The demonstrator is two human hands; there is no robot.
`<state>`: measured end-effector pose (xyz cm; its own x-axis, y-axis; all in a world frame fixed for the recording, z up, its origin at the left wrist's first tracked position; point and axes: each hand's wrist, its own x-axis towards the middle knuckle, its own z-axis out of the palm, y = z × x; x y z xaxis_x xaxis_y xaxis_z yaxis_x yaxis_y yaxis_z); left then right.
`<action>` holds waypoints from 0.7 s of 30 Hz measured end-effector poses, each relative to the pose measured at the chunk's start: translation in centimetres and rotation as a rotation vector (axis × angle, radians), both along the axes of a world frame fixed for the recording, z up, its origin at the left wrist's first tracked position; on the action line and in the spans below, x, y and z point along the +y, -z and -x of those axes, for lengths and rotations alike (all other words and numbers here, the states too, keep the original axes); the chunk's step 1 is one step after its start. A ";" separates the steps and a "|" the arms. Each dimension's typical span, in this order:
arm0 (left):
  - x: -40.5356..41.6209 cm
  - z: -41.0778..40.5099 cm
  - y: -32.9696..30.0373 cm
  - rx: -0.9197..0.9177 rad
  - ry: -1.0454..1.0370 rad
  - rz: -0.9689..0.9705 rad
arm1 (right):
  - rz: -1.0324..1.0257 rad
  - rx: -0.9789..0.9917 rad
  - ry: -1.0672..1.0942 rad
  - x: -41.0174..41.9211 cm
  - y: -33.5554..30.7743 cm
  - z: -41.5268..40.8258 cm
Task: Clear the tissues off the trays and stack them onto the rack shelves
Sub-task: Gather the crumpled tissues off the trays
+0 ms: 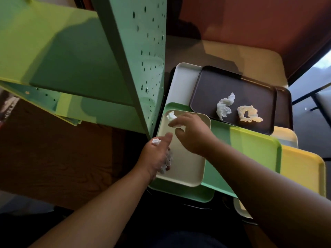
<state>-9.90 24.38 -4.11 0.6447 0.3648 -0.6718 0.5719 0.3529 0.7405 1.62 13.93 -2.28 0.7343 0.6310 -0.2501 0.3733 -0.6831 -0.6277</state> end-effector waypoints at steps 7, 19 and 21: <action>-2.3 -4.4 -0.7 -0.092 0.042 0.129 | -0.003 0.184 -0.002 -6.2 -4.2 1.6; -4.6 -7.9 -1.5 -0.120 0.042 0.453 | 0.025 0.221 0.073 -7.4 -2.7 -3.2; -4.4 -7.9 -1.4 -0.129 0.013 0.348 | 0.005 0.301 0.100 -7.7 -2.7 -4.0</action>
